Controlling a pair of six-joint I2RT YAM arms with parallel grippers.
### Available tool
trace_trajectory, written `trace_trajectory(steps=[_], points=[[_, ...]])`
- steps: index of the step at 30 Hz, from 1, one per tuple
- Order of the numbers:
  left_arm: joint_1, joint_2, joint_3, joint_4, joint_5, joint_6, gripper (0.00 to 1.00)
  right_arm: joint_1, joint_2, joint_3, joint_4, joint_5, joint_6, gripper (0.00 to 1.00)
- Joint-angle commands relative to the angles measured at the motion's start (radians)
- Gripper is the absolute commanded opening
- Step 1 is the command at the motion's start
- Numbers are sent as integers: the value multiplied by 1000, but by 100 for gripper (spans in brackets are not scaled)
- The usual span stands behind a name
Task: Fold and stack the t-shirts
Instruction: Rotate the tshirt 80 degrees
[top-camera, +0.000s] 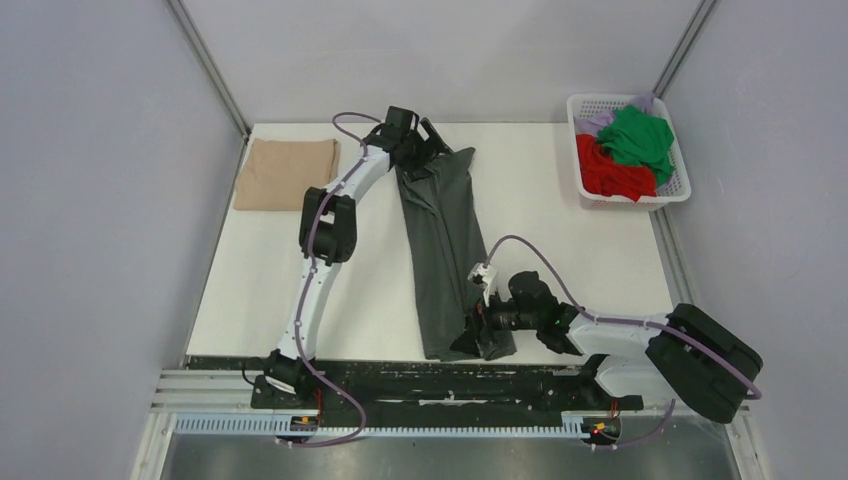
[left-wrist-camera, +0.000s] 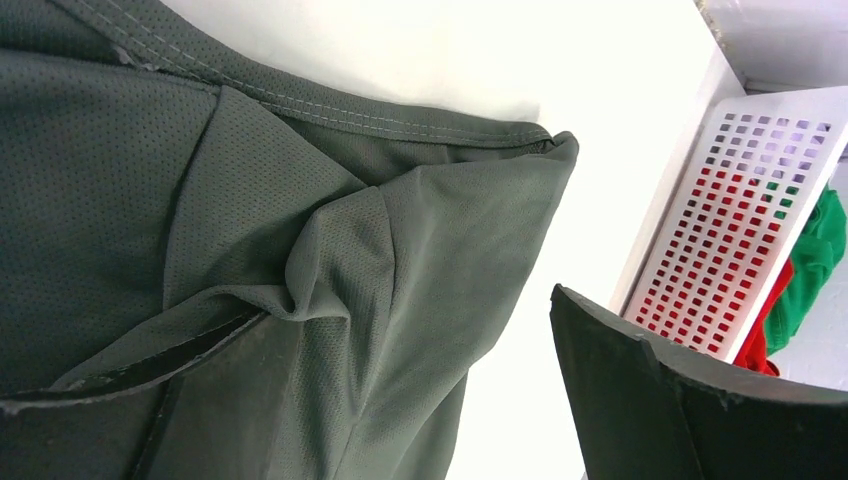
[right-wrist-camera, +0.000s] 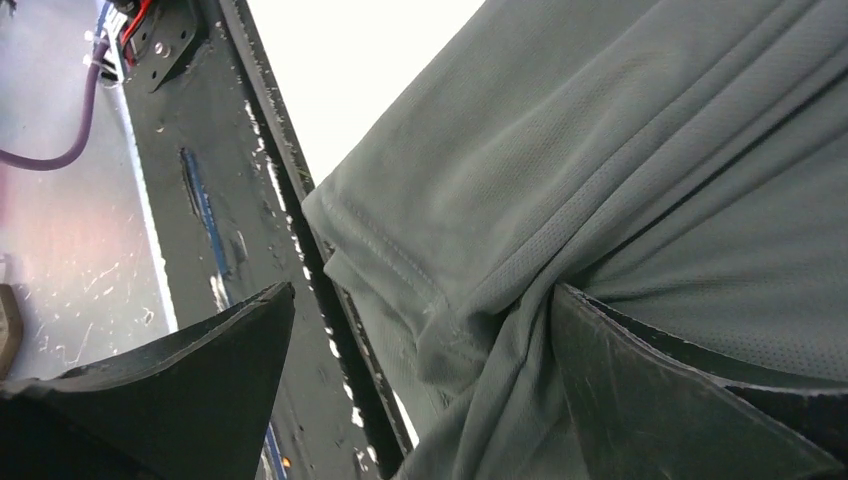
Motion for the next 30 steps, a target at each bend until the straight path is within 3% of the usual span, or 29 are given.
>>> trace_trajectory(steps=[1, 9, 16, 20, 27, 30], points=[[-13, 90, 16, 51, -49, 14, 100, 60, 64, 97, -39, 1, -30, 98], [-13, 140, 111, 107, 6, -9, 100, 141, 9, 198, -135, 120, -95, 98], [-29, -59, 9, -17, -54, 181, 100, 146, -124, 196, -178, 203, -101, 98], [-38, -191, -60, -59, -136, 275, 100, 145, -226, 193, -233, 350, -83, 98], [-48, -302, -70, -130, -156, 350, 100, 140, -389, 138, -345, 616, 27, 98], [-60, -368, -143, -142, -180, 380, 100, 137, -450, 124, -413, 716, 50, 98]])
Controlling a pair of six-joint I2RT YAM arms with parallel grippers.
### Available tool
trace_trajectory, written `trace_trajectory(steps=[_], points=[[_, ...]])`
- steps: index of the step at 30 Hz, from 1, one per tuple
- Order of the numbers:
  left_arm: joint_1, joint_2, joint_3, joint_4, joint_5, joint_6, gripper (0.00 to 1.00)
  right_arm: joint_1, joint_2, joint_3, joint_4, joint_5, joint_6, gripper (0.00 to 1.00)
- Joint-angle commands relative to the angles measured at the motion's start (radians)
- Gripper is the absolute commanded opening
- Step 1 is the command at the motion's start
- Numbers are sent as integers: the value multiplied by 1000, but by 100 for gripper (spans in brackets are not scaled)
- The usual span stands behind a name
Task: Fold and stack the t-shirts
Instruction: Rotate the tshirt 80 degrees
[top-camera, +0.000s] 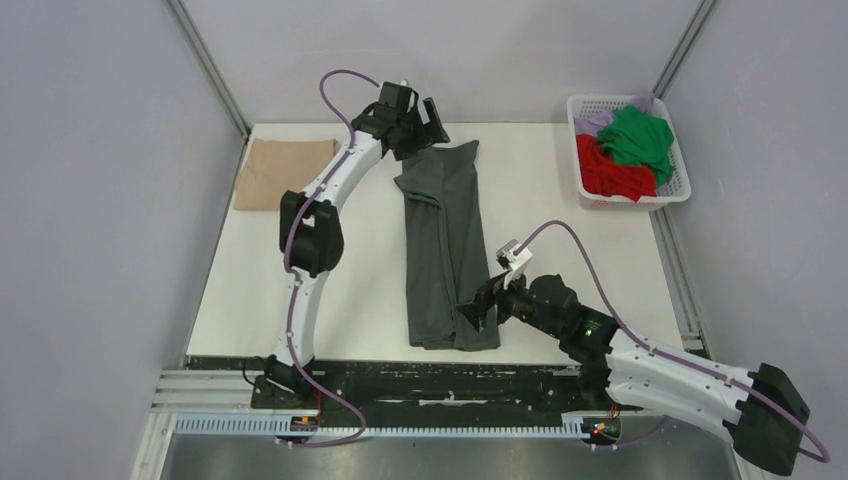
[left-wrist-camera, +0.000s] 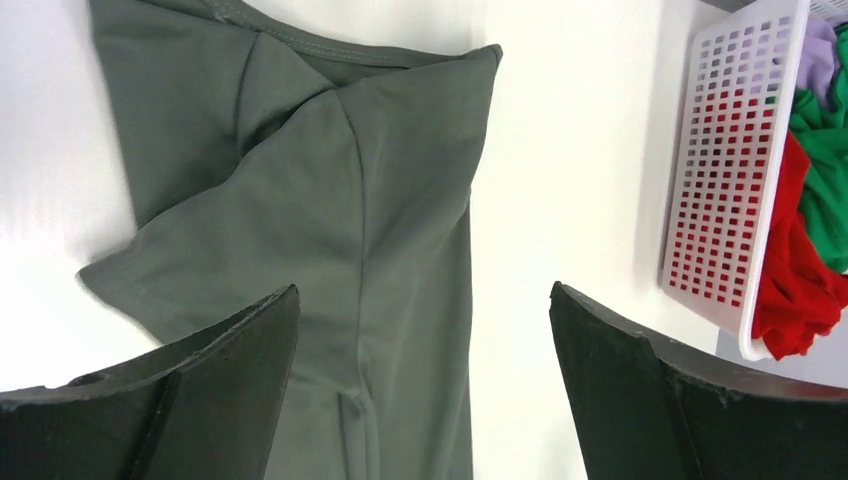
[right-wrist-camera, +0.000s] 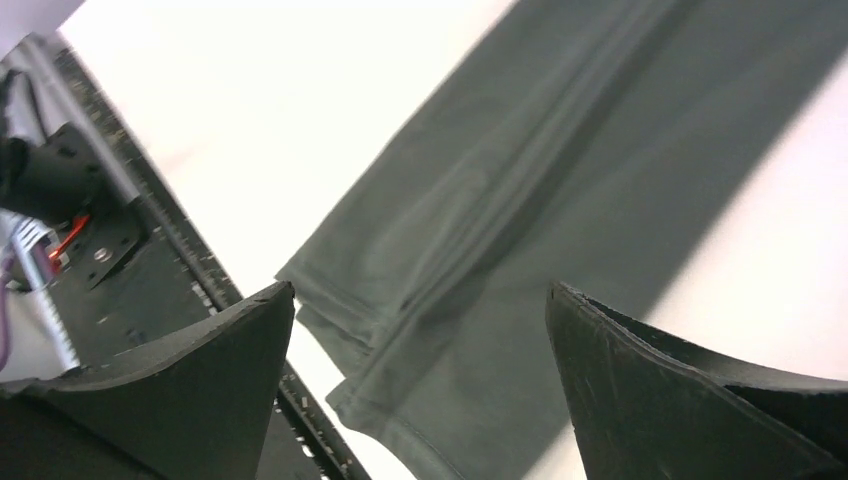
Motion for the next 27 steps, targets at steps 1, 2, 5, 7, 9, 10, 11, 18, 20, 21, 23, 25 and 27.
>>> trace_trajectory(steps=[1, 2, 5, 7, 9, 10, 11, 18, 20, 21, 23, 25, 27], points=[[-20, -148, -99, -45, -63, 110, 100, -5, -83, -26, -116, 217, 62, 98], [-25, -174, -128, -34, -73, 120, 100, -7, -99, -31, -128, 239, 67, 98], [-31, -210, -207, 23, -55, 130, 100, -10, -126, -31, -177, 331, 86, 98], [-31, -194, -213, 34, -19, 128, 100, -11, -133, -21, -206, 362, 75, 98], [-34, -162, -205, 34, 18, 129, 100, -14, -132, -16, -223, 395, 68, 98], [-36, -144, -202, 33, 33, 130, 100, -16, -129, -16, -229, 419, 69, 98], [-40, -125, -199, 35, 45, 131, 100, -20, -119, -15, -235, 444, 73, 98], [-102, -32, -182, 58, 68, 142, 100, -95, -2, 0, -236, 407, 72, 98], [-120, -11, -174, 71, 66, 146, 100, -111, 24, -6, -214, 376, 63, 98], [-126, -2, -170, 71, 61, 148, 100, -117, 39, -10, -205, 365, 61, 98], [-130, 14, -173, 64, 54, 149, 100, -130, 64, -17, -189, 343, 58, 98], [-131, 22, -189, 43, 44, 150, 100, -141, 92, -22, -177, 324, 61, 98], [-131, 13, -225, 27, 39, 151, 100, -150, 108, -32, -159, 307, 64, 98]])
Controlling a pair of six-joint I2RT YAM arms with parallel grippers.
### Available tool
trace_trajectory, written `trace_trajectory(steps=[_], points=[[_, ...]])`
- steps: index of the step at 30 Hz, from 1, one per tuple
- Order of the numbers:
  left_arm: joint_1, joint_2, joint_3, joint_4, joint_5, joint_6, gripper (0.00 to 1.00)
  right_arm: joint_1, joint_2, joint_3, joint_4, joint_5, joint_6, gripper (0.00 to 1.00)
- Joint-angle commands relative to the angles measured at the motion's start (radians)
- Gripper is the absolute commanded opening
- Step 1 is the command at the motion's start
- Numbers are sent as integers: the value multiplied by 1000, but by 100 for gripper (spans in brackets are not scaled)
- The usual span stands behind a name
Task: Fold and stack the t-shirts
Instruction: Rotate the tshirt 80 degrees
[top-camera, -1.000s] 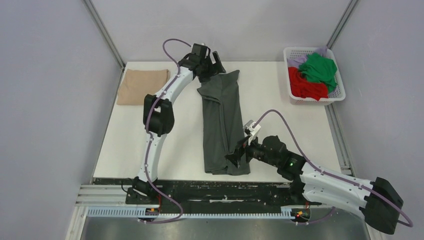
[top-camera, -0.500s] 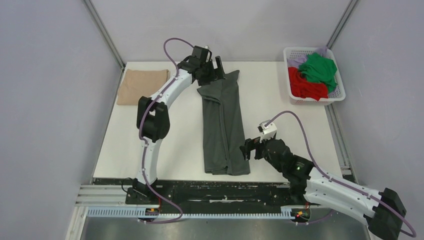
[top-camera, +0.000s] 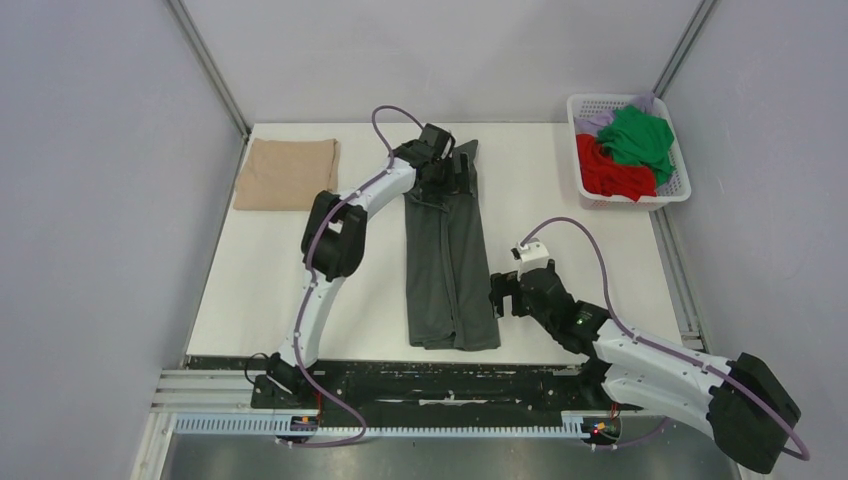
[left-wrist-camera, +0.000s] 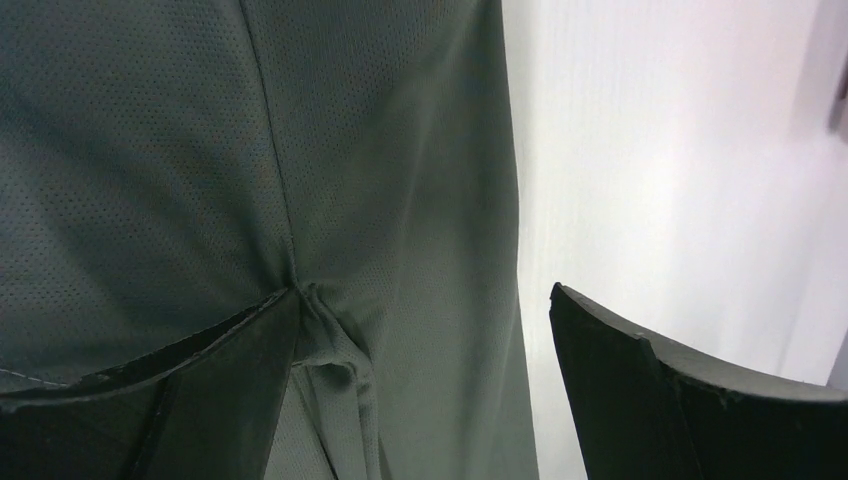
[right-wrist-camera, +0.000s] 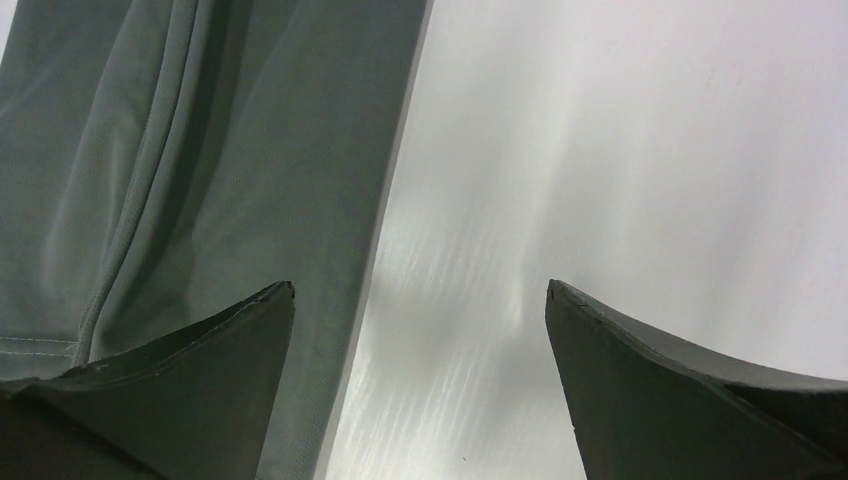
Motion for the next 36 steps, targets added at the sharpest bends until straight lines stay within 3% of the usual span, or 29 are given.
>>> trace_trajectory(steps=[1, 8, 14, 19, 25, 30, 36], points=[[2, -25, -52, 5, -2, 49, 100, -26, 32, -9, 69, -50, 2, 98], [-31, -198, -255, 48, -128, 54, 100, -47, 30, -23, 94, -73, -12, 98], [-35, -298, -331, 53, -137, 49, 100, -58, 28, -23, 98, -71, -28, 98], [-34, -364, -353, 20, -246, 59, 100, -58, 41, -6, 105, -88, -55, 98], [-28, -298, -264, -100, -388, 34, 100, -61, 31, -8, 105, -82, -61, 98], [-19, -221, -195, -164, -421, -1, 100, -64, 22, -20, 106, -80, -63, 98], [-17, -161, -175, -163, -399, -33, 82, -67, 40, -27, 111, -92, -60, 98]])
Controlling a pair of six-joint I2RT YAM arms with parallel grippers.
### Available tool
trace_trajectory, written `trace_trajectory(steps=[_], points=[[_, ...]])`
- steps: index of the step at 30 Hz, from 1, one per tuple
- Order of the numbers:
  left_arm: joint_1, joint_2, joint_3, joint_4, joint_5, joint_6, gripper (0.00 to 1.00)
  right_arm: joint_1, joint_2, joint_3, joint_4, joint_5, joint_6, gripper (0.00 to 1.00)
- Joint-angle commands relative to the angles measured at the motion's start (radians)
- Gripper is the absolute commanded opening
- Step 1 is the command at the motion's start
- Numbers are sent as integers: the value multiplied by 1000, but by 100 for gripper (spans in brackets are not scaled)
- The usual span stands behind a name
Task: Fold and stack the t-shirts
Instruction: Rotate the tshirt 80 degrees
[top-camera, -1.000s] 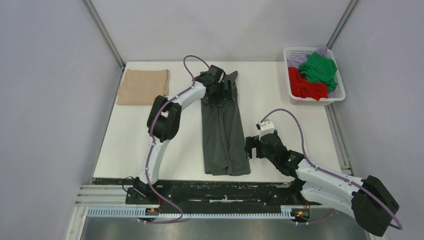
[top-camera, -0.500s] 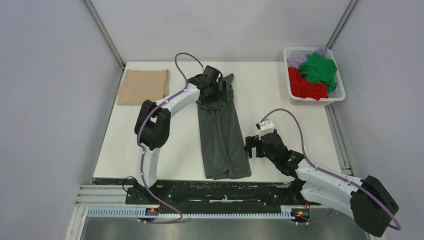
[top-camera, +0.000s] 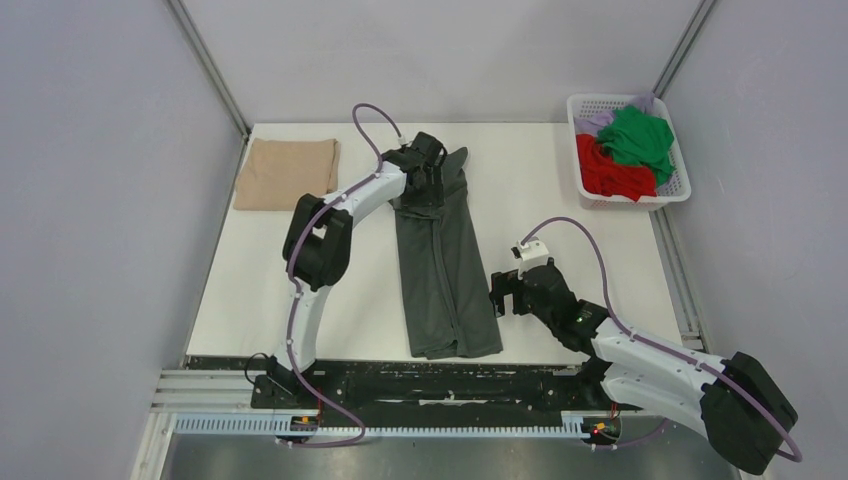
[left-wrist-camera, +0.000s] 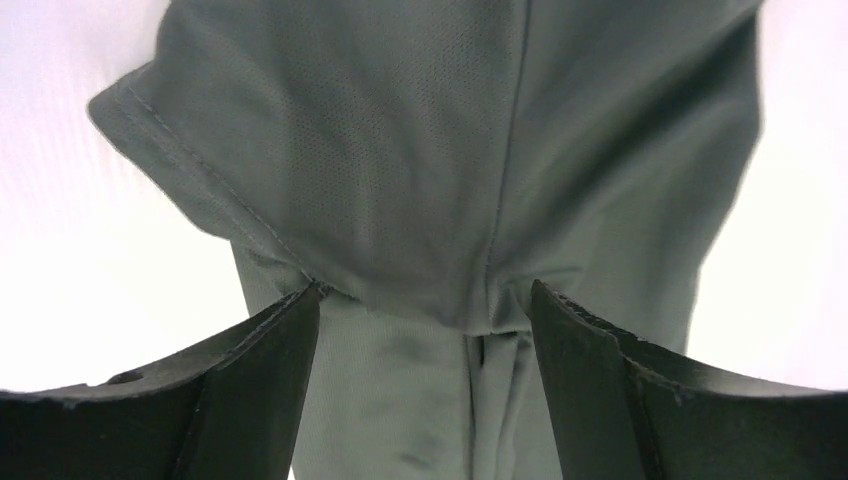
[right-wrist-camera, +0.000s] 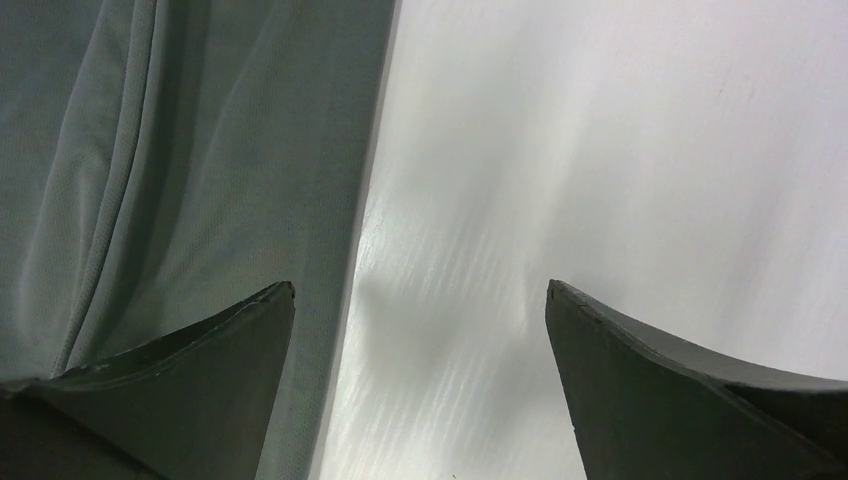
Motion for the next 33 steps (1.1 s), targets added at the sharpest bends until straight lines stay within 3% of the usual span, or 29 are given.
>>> trace_trajectory(steps=[1, 6, 11, 18, 33], points=[[3, 47, 54, -33, -11, -41, 77, -4, 5, -6, 41, -11, -9, 98], [3, 39, 39, -33, -12, -55, 57, -6, 1, -10, 41, -17, -2, 98], [3, -8, 1, -32, -31, -62, 49, -7, -8, -13, 42, -17, -5, 98], [-2, -61, -60, -32, -41, -72, 55, -8, -9, -15, 42, -19, -10, 98], [-10, -159, -178, 80, 33, -78, 55, -11, 1, -9, 42, -25, -21, 98]])
